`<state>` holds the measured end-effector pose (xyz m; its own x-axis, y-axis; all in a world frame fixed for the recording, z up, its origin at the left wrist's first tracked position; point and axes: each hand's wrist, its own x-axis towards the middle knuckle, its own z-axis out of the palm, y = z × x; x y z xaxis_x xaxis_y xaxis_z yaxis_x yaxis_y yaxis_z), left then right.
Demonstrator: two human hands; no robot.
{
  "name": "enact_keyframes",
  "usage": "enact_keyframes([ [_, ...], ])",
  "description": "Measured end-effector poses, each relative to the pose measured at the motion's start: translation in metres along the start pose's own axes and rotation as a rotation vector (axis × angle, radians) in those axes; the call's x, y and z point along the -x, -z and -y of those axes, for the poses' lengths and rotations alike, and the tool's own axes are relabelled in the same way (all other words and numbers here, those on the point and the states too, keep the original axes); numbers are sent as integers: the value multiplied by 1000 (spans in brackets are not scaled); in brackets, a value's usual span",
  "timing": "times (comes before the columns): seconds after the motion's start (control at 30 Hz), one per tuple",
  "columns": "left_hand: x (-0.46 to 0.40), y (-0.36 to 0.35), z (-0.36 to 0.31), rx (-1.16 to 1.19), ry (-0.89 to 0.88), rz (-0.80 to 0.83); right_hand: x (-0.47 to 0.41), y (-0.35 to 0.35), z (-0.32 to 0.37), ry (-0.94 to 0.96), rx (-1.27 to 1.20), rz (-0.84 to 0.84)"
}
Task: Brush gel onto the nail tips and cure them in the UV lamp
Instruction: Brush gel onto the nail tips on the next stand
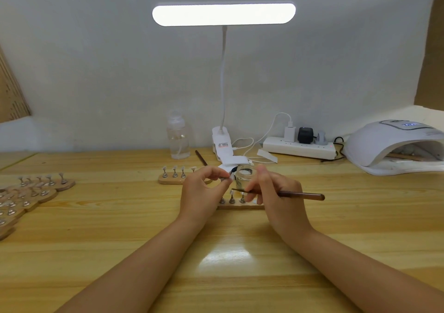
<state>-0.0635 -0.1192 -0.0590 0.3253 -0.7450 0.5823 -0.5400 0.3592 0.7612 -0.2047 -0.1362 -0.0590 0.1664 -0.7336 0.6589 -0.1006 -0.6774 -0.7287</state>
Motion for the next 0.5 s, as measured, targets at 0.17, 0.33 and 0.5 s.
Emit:
enact_keyframes([
  [0.17,0,0,1,3,20,-6,-2,1,2,-6,19,11],
  [0.33,0,0,1,2,26,-6,-1,1,4,-12,-25,-31],
  [0.5,1,0,0,1,20,-11,-1,1,3,-26,-24,18],
])
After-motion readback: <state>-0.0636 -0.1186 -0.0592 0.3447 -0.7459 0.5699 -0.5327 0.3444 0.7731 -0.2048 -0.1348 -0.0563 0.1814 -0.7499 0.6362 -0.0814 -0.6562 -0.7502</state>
